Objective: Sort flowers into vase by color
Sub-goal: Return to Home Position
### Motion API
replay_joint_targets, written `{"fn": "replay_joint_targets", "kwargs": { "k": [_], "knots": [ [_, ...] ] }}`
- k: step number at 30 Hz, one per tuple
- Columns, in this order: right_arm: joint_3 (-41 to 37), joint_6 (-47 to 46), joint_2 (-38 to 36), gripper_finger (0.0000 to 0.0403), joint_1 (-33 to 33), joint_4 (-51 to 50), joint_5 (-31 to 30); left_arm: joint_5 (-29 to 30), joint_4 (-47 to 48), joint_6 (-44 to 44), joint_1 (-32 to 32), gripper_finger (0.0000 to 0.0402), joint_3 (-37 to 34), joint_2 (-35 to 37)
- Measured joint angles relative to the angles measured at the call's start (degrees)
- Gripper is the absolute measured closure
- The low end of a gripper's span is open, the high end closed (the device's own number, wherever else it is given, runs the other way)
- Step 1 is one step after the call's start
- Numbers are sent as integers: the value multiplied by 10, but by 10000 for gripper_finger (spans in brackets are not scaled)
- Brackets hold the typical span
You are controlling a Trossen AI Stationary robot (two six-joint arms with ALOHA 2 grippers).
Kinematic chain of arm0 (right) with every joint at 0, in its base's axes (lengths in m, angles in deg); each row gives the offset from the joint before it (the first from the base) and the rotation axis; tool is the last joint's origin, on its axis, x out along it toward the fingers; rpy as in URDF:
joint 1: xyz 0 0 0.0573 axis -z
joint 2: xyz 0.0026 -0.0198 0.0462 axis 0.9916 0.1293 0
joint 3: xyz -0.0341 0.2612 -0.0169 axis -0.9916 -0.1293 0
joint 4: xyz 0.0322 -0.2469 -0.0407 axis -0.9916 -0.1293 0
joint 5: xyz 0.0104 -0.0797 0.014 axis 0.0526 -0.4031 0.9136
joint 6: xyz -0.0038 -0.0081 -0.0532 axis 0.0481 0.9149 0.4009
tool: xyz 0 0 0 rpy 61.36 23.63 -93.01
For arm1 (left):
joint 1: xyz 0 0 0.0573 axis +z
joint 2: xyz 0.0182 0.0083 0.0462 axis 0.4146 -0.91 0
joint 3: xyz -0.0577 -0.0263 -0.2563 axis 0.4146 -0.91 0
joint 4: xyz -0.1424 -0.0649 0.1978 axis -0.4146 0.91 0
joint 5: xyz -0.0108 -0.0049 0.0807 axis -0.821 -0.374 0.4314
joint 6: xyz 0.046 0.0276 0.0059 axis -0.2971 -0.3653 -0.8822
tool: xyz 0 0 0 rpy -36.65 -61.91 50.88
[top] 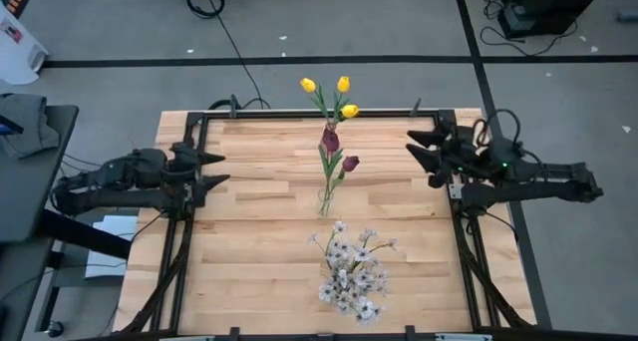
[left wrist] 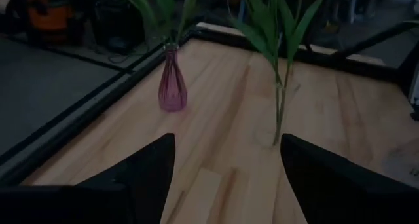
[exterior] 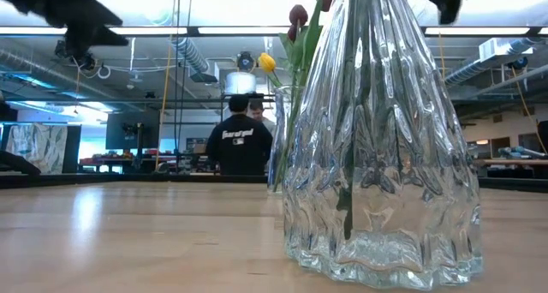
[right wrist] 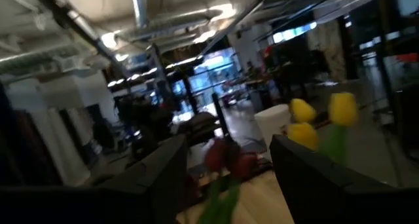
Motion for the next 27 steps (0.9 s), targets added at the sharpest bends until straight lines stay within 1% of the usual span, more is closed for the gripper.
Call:
{"fn": "replay_joint_targets", "kwargs": {
  "k": [2, 4, 8, 14, 19, 23, 26, 27],
  "knots": [
    [-32, 1, -40, 172, 1, 2, -12, 1, -39, 4, 0, 119, -42, 22],
    [-60, 1, -73, 172, 1, 2, -13, -5, -106, -4, 0, 119, -89, 39],
    [-104, 1, -109, 172, 1, -2, -2, -24, -219, -36, 0, 119, -167, 54],
    [-158, -6, -119, 172, 1, -31, 31, -37, -270, -39, -1, 119, -242, 53],
    [-209, 6, -127, 172, 1, -7, 61, -40, -334, -76, -1, 119, -285, 53],
    [-260, 13, -152, 172, 1, 24, 95, -40, -338, -93, -1, 119, -304, 53],
    [-307, 19, -179, 172, 1, 64, 102, -40, -341, -106, -1, 119, -320, 53],
    [-306, 24, -188, 172, 1, 47, 101, -39, -345, -114, -1, 119, -328, 53]
  ]
}}
